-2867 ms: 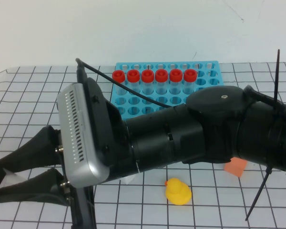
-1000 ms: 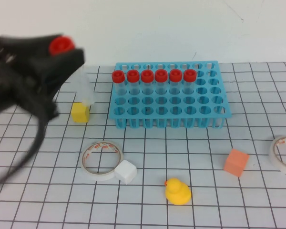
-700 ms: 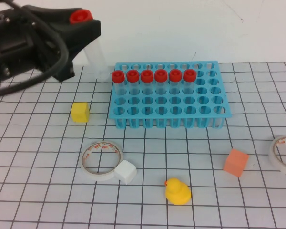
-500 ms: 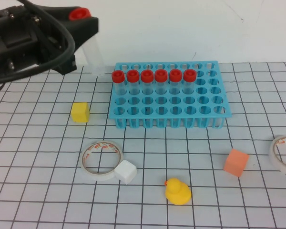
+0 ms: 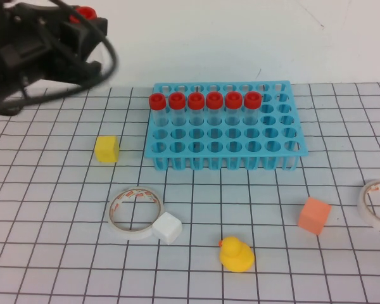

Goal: Place the test tubes

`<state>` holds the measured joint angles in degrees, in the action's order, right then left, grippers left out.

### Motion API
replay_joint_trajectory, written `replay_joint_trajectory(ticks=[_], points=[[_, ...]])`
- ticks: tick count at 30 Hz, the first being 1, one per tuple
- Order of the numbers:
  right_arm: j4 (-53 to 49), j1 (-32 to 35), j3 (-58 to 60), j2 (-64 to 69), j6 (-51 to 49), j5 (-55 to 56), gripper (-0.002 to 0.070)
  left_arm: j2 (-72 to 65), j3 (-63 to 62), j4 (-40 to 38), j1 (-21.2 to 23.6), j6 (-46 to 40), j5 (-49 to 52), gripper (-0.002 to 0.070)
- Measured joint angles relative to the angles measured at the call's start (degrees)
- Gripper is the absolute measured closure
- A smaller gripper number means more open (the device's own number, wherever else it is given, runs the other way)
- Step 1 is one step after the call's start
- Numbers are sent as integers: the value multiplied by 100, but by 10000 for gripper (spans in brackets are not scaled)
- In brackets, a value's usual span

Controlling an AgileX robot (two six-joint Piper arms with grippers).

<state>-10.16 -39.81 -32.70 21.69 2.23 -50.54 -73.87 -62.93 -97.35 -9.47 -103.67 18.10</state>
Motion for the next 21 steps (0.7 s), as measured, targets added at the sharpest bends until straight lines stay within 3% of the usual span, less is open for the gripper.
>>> replay_joint_trajectory(ticks=[4,9,13,17,19,21], points=[[0,0,0,0,0,0,675,-10,0,-83,-836,-550,-1468,410],[0,0,0,-9,0,0,675,-10,0,16,-1091,-37,-959,410],[0,0,0,-9,0,0,675,-35,-39,1722,-1508,2371,-965,410],[0,0,0,-9,0,0,675,-210,-127,4746,-2122,6136,-1387,410],[0,0,0,-9,0,0,676,-349,-166,5392,-2334,6862,-1439,410],[0,0,0,-9,0,0,676,-531,-211,5499,-2495,7177,-1522,410]])
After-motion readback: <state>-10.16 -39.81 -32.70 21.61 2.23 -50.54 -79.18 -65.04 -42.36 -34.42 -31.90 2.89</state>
